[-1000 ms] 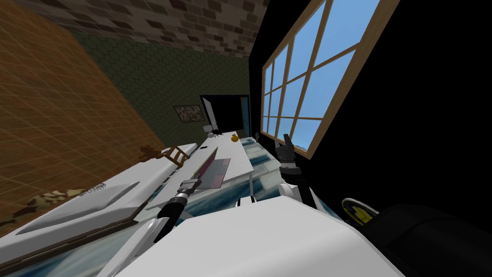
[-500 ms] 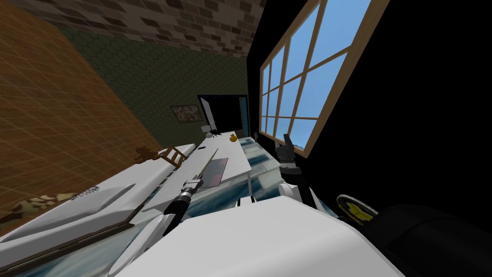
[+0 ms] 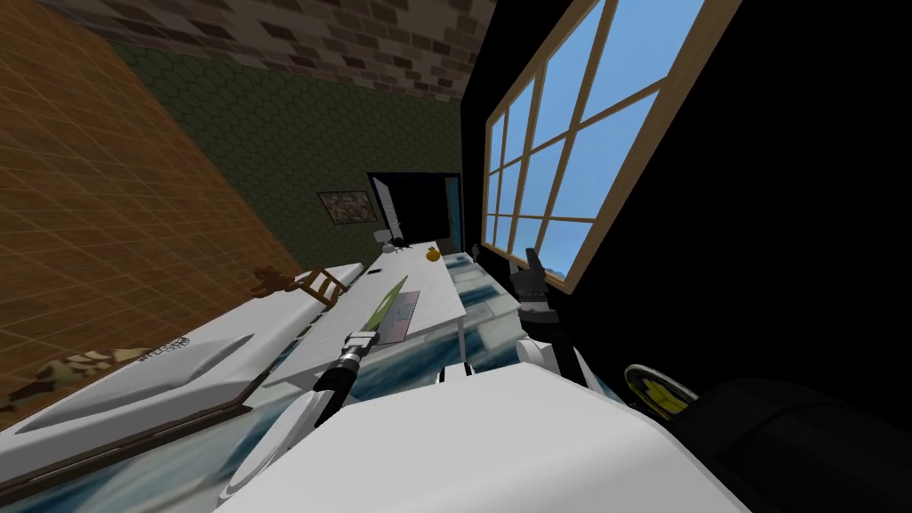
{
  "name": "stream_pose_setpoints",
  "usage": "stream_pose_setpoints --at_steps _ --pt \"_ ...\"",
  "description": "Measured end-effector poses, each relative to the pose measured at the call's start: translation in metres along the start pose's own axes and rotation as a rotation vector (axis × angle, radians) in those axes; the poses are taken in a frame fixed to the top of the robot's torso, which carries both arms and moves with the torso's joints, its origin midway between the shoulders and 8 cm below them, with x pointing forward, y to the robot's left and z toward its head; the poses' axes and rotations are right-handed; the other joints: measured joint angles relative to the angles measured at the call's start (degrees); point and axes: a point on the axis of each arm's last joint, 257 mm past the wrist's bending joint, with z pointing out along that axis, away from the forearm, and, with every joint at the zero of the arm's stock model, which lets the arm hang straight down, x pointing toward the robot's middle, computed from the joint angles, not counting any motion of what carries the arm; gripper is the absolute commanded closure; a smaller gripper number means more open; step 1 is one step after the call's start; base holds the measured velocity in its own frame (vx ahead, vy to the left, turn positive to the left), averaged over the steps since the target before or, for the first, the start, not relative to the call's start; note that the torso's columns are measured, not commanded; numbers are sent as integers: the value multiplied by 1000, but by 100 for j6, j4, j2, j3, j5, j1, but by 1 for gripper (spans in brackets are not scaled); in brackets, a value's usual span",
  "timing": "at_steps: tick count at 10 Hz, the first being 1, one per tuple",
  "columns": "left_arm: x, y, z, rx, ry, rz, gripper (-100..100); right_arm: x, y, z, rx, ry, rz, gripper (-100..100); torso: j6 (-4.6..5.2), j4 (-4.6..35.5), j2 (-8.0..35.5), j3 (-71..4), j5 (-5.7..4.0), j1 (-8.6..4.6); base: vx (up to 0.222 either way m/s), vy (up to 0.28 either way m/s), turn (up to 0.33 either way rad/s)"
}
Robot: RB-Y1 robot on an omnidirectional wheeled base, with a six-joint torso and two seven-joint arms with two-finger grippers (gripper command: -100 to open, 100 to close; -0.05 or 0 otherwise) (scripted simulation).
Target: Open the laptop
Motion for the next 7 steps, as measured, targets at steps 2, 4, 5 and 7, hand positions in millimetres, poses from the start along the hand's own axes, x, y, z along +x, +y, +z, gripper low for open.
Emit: stream_pose_setpoints --at_steps 2,4,5,7 --pt "-1 -4 0 20 -16 40 100 0 0 0 0 0 0 0 35 14 37 22 -1 -16 66 -10 158" --pt "-1 -9 0 32 -31 92 100 0 0 0 0 0 0 0 15 13 40 22 -7 -17 71 -15 116" --pt "0 -11 0 43 -37 102 100 0 0 0 0 0 0 0 36 16 43 26 -3 -18 83 -6 293" --pt "2 -17 0 54 -46 153 100 0 0 0 0 0 0 0 16 9 32 18 -6 -18 61 -17 108"
